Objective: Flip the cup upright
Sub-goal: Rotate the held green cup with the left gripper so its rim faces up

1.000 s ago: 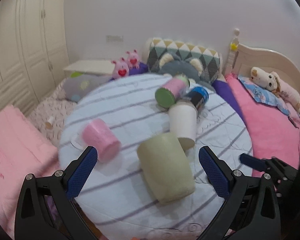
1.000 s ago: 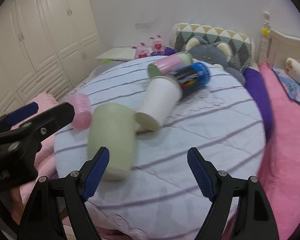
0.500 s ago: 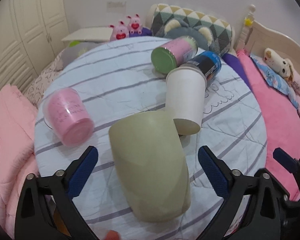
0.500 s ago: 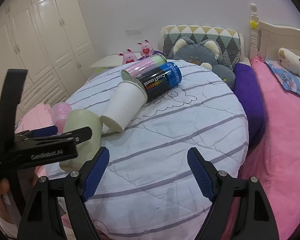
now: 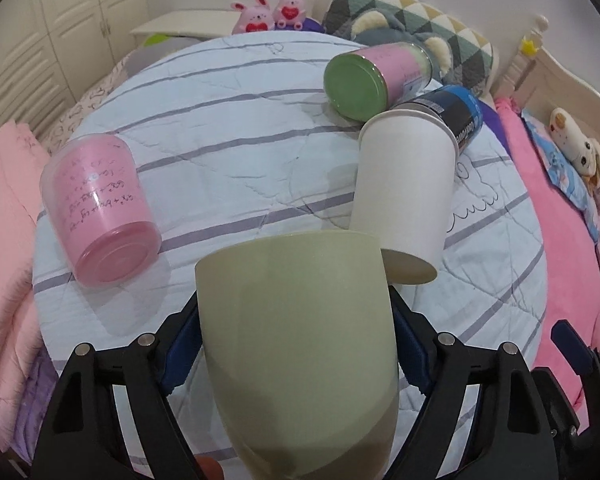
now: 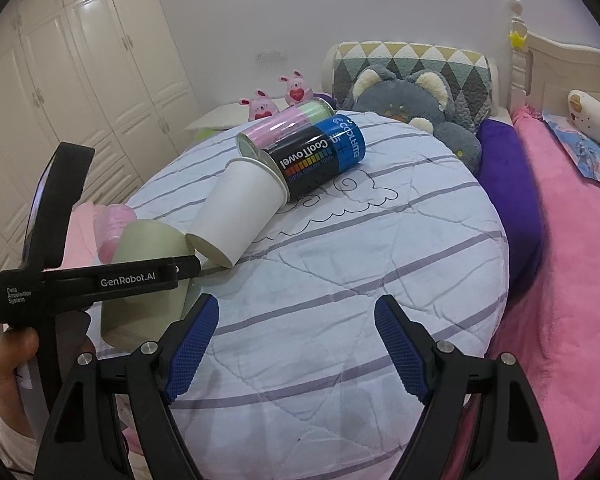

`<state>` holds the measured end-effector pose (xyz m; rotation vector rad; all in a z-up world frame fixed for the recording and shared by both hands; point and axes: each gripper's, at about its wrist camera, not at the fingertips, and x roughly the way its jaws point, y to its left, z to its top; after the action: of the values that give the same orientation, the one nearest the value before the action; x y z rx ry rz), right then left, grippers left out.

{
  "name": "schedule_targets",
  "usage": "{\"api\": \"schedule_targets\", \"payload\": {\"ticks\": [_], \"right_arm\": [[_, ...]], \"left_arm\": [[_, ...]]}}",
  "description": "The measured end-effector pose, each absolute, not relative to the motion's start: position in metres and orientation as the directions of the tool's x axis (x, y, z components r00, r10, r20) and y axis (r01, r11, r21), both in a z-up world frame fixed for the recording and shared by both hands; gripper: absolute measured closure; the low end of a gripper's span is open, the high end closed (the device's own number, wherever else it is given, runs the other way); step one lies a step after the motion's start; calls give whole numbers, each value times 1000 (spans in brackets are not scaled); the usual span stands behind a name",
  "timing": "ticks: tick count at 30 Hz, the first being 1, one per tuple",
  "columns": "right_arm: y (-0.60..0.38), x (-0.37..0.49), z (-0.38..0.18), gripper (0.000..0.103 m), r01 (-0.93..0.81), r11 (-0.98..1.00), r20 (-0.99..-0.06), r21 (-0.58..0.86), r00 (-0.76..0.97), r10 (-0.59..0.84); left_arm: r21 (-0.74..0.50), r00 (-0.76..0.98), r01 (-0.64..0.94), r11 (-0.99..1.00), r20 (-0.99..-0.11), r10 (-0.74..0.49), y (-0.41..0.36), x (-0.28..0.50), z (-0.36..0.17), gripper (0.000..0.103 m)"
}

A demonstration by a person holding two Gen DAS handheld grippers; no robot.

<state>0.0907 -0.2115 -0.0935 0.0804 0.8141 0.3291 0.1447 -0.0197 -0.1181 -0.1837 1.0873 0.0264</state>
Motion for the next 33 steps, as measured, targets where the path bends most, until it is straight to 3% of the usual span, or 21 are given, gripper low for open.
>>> {"api": "schedule_targets", "payload": {"ticks": [22,33], "right_arm": [[-180,104,-98,21,-292,932,-688,213,633,355],[-178,107,-100,21,-274,937,-691,215,636,344]], "left_arm": [[-34,704,-80,996,-710,33,0,124,-74,23],[-37,714,-63,997,-700,19,-1,131,-76,23]]}}
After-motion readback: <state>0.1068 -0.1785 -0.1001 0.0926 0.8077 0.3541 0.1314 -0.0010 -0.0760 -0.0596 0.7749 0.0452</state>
